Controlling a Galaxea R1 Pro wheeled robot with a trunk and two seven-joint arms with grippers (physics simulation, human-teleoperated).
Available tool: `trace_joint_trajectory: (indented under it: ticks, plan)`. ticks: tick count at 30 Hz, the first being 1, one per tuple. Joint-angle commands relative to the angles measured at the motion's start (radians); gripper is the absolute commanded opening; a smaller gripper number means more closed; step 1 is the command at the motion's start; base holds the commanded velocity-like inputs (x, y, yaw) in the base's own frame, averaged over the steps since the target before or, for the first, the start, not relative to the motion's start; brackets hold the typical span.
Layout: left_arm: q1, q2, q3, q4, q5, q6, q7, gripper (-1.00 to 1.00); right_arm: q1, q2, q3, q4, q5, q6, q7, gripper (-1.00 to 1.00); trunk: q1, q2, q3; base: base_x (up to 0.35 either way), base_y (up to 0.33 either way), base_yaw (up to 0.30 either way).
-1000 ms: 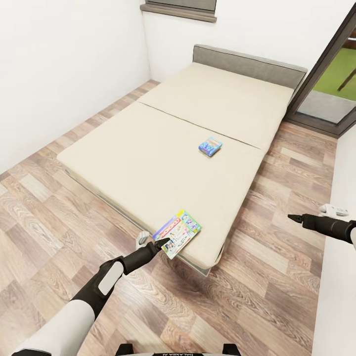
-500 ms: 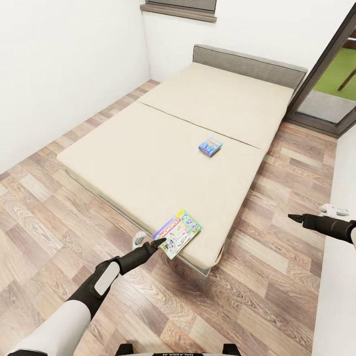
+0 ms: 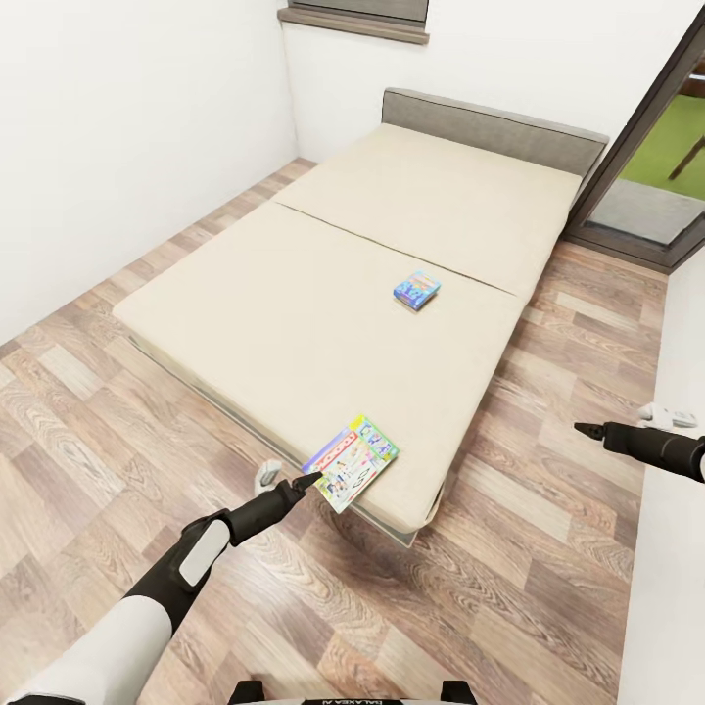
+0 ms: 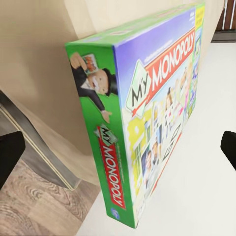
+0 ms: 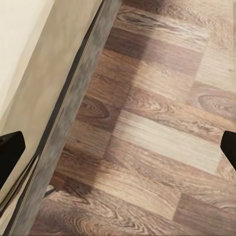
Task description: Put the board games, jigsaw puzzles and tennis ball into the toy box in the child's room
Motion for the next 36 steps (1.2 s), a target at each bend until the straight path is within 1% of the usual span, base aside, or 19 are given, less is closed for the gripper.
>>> trace_joint_trajectory:
  ticks: [1, 13, 25, 36]
  plan:
    - [0.000, 0.001, -0.004, 0.000, 0.010, 0.007, 0.001, 1.00, -0.001, 0.000, -0.004, 0.000, 0.007, 0.005, 0.009, 1.00, 0.000, 0.000, -0.001, 0.000, 0.000, 0.000]
    - [0.000, 0.001, -0.004, 0.007, 0.010, 0.006, 0.003, 1.00, -0.001, 0.001, -0.011, -0.001, 0.007, 0.005, 0.009, 1.00, 0.000, 0.000, -0.001, 0.000, 0.000, 0.000]
    - [-0.003, 0.000, -0.006, 0.028, 0.009, -0.009, 0.004, 1.00, -0.001, 0.002, -0.012, -0.001, 0.007, 0.005, 0.009, 1.00, 0.000, 0.000, -0.001, 0.000, 0.000, 0.000]
    - [-0.005, 0.000, -0.007, 0.033, 0.011, -0.013, 0.004, 1.00, -0.001, 0.002, -0.012, -0.001, 0.008, 0.005, 0.009, 1.00, 0.000, 0.000, -0.011, 0.000, 0.000, 0.000]
